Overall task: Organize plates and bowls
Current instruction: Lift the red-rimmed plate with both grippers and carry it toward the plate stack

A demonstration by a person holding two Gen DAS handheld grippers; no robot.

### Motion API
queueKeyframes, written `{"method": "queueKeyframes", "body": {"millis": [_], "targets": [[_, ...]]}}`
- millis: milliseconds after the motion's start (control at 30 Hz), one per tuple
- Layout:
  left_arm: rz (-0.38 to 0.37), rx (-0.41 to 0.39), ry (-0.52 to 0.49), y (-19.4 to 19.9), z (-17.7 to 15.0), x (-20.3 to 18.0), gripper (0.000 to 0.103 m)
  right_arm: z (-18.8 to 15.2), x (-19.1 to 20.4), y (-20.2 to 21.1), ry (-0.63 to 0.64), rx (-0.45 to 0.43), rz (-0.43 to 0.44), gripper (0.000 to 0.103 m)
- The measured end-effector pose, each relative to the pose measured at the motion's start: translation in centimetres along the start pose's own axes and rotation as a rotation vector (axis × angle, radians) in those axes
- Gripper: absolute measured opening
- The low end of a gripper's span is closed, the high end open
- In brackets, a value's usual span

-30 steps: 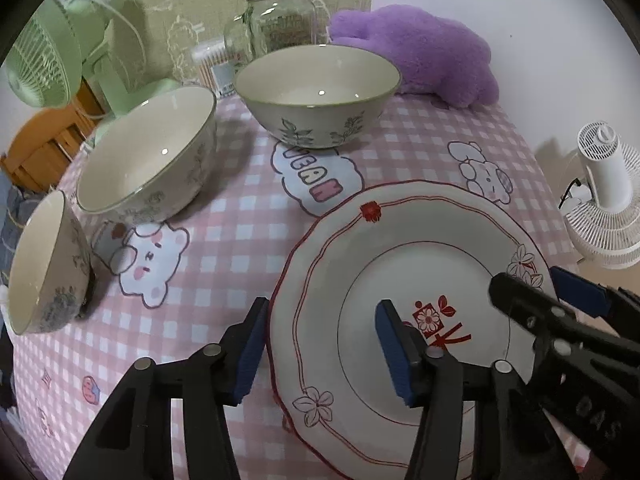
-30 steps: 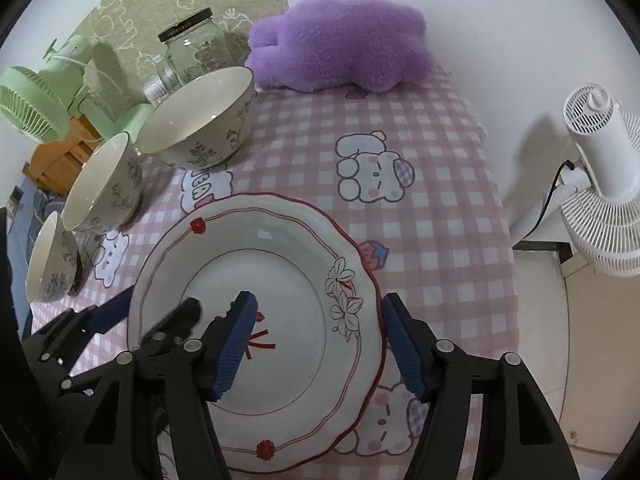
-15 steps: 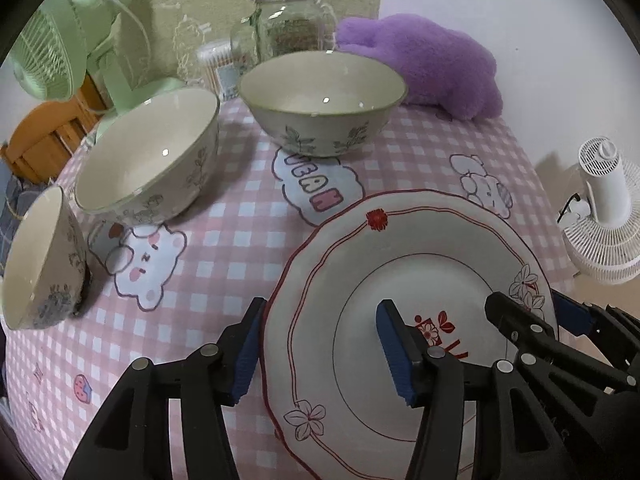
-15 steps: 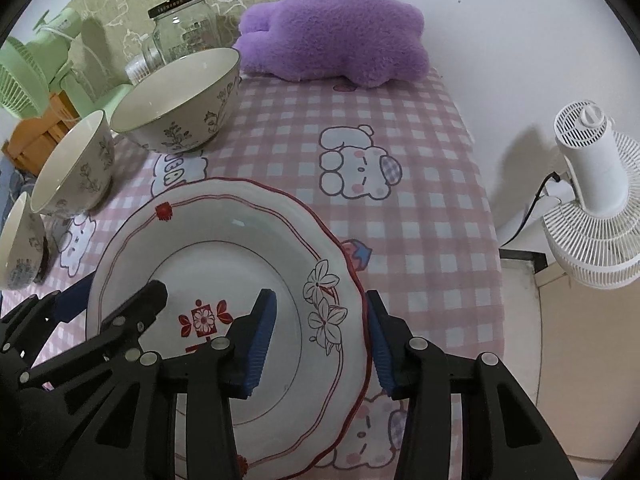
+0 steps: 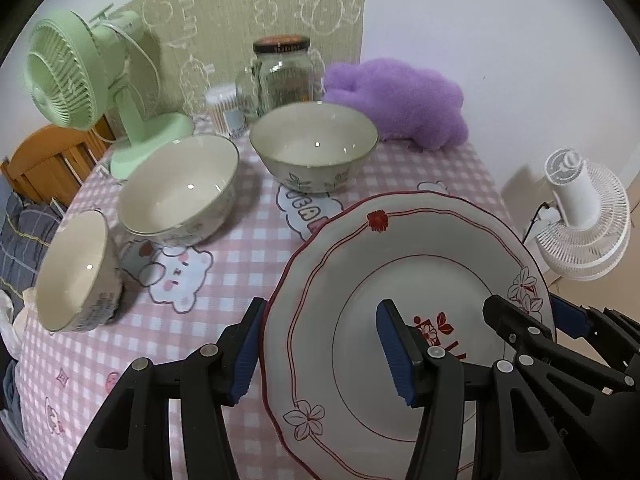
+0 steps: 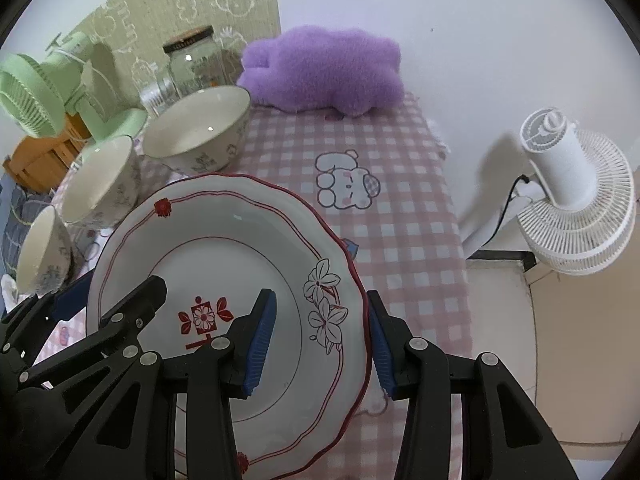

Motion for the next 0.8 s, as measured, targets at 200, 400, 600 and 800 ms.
{"method": "queueKeyframes", "body": {"millis": [200, 400, 600, 800], "targets": [[-0.024, -0.03, -0.036, 3.0, -0.9, 0.0, 0.056, -1.1, 0.4, 3.6, -0.014, -0.036, -0.012, 0.048], [-0.069, -0.055, -0.065, 6.0, -2.6, -0.3, 0.056, -3.2, 0.3, 7.2, -0.045, -0.067, -0.05, 0.048], [-0.107, -0.076, -0.097, 8.5, -4.7, -0.2, 0.056, -6.2, 0.3, 10.2, -0.081, -0.083, -0.086, 0.048], [-0.142, -0.083, -0.151, 10.2, -7.8, -0.6, 0.056, -9.9, 0.3, 12.2, -0.129, -0.086, -0.114, 0.048]]}}
Point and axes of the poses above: each gripper's, at about its wrist camera, not at the fingertips, and y roughly against the way its jaws point, x to its left, z to its top, the point moved 4 cm from there along -y, roughly the way its jaws point, and after that the axes turned 7 degrees about -y, right-handed, at the moved point
